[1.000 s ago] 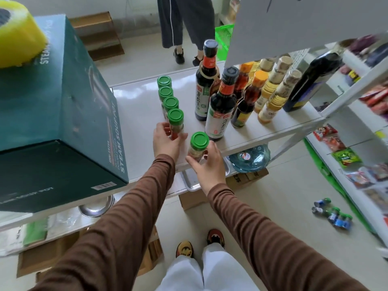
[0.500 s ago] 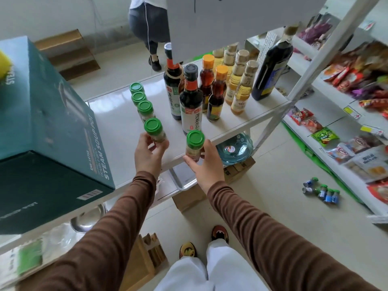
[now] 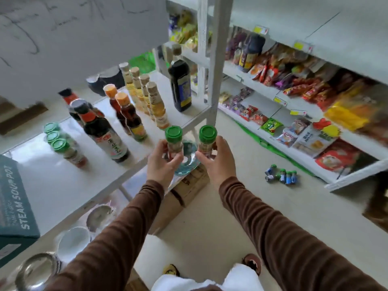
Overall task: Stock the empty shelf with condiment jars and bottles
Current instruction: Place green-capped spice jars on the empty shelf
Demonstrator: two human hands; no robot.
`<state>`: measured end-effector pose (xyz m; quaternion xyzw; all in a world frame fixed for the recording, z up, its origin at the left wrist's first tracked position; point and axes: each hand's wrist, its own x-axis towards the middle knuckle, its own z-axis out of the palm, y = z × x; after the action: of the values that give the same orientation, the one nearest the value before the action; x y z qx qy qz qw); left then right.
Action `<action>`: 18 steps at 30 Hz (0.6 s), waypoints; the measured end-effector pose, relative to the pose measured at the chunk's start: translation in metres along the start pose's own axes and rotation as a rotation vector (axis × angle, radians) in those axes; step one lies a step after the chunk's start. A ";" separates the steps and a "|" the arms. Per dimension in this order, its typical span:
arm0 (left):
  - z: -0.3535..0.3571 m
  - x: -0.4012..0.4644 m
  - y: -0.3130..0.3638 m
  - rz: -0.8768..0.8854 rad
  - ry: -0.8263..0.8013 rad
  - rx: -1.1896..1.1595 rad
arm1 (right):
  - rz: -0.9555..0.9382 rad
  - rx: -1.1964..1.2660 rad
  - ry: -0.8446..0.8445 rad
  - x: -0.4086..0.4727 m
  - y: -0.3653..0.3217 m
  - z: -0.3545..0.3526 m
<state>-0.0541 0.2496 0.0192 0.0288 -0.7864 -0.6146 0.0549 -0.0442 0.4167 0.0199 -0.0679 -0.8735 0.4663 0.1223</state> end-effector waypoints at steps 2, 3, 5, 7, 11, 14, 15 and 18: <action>0.053 0.009 0.019 0.003 -0.058 0.000 | -0.004 -0.017 0.043 0.017 0.028 -0.043; 0.081 0.013 0.028 0.004 -0.073 0.009 | 0.001 -0.016 0.056 0.026 0.043 -0.066; 0.136 0.023 0.043 0.008 -0.094 0.021 | 0.032 -0.009 0.075 0.046 0.070 -0.111; 0.194 0.032 0.058 -0.003 -0.130 -0.005 | 0.071 -0.010 0.106 0.065 0.099 -0.156; 0.301 0.040 0.101 0.008 -0.225 -0.041 | 0.109 -0.048 0.198 0.098 0.144 -0.241; 0.367 0.058 0.131 0.065 -0.332 -0.101 | 0.127 -0.063 0.269 0.125 0.171 -0.291; 0.386 0.068 0.139 0.084 -0.371 -0.095 | 0.132 -0.063 0.299 0.136 0.179 -0.304; 0.442 0.106 0.156 0.132 -0.471 -0.076 | 0.157 -0.071 0.383 0.173 0.202 -0.339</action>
<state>-0.2094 0.7015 0.0704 -0.1690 -0.7540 -0.6286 -0.0890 -0.1160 0.8401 0.0595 -0.2275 -0.8423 0.4219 0.2467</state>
